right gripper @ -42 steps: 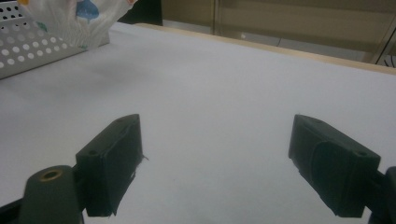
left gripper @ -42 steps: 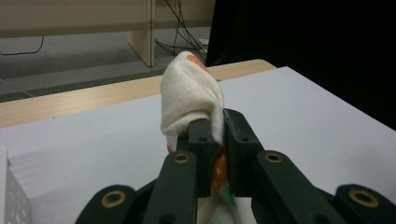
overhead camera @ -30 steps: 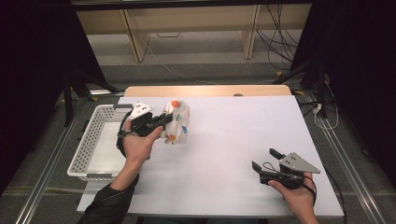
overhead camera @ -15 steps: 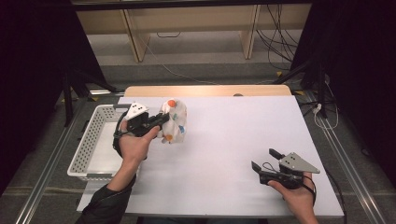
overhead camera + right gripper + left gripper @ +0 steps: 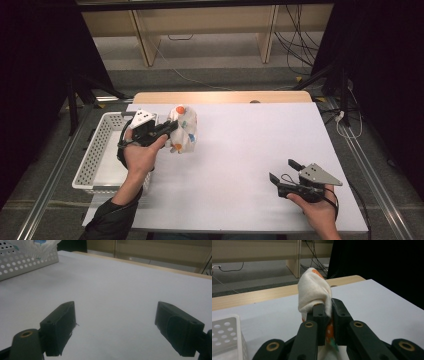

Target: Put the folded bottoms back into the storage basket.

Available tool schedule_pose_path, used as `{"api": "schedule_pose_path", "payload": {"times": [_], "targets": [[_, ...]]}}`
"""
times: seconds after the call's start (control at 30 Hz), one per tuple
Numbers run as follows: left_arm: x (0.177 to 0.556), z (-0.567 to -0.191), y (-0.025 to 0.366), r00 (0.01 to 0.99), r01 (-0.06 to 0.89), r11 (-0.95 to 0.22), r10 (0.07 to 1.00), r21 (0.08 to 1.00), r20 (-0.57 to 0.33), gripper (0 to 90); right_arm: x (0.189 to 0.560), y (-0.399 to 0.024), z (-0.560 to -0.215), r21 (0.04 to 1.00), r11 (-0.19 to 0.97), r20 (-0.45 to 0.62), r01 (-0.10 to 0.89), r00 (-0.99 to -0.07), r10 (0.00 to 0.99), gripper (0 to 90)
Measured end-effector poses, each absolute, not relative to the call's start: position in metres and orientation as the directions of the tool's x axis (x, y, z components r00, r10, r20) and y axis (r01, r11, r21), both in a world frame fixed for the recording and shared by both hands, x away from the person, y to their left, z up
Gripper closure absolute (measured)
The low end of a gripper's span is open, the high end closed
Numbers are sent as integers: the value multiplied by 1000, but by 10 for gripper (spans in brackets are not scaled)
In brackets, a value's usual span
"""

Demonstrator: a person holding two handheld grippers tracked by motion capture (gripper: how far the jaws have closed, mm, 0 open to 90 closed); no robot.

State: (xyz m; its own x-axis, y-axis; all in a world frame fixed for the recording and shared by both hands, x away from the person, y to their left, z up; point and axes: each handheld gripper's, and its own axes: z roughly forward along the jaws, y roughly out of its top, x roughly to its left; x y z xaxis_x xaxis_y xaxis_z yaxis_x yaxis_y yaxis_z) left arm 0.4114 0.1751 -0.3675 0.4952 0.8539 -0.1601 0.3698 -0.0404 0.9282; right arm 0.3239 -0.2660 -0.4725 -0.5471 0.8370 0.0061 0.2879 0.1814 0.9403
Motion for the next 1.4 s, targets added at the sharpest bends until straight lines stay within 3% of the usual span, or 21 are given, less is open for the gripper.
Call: {"api": "schedule_pose_path", "payload": {"times": [1.4], "targets": [[406,-362,200,458,353,-15,875,936,-158,820,324,-266,-472,938,186,4,292,-546,838,177]]}}
